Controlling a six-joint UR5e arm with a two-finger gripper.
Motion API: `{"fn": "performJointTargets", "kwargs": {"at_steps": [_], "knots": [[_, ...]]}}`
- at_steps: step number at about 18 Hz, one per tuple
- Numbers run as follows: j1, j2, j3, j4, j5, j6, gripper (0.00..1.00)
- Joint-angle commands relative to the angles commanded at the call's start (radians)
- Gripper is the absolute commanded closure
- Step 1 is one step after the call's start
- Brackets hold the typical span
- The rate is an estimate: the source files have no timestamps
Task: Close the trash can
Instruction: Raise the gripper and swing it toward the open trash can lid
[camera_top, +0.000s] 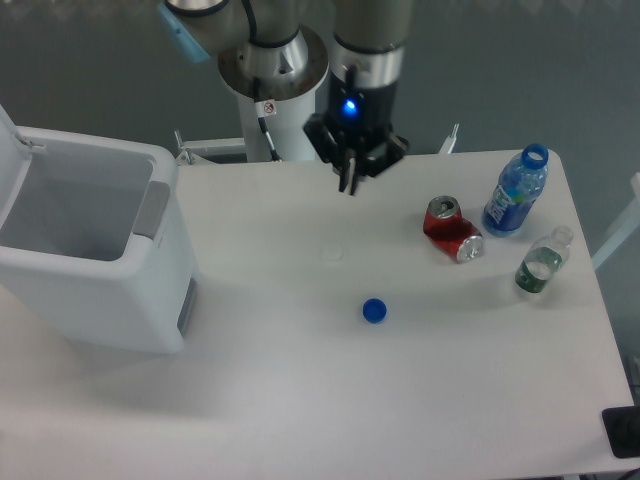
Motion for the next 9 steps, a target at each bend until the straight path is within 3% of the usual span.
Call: {"fn": "performJointTargets", "kwargs": {"at_steps": [9], "knots": [[-0.129, 0.058, 0.017, 0.003, -0.074, -0.178, 0.97]]}}
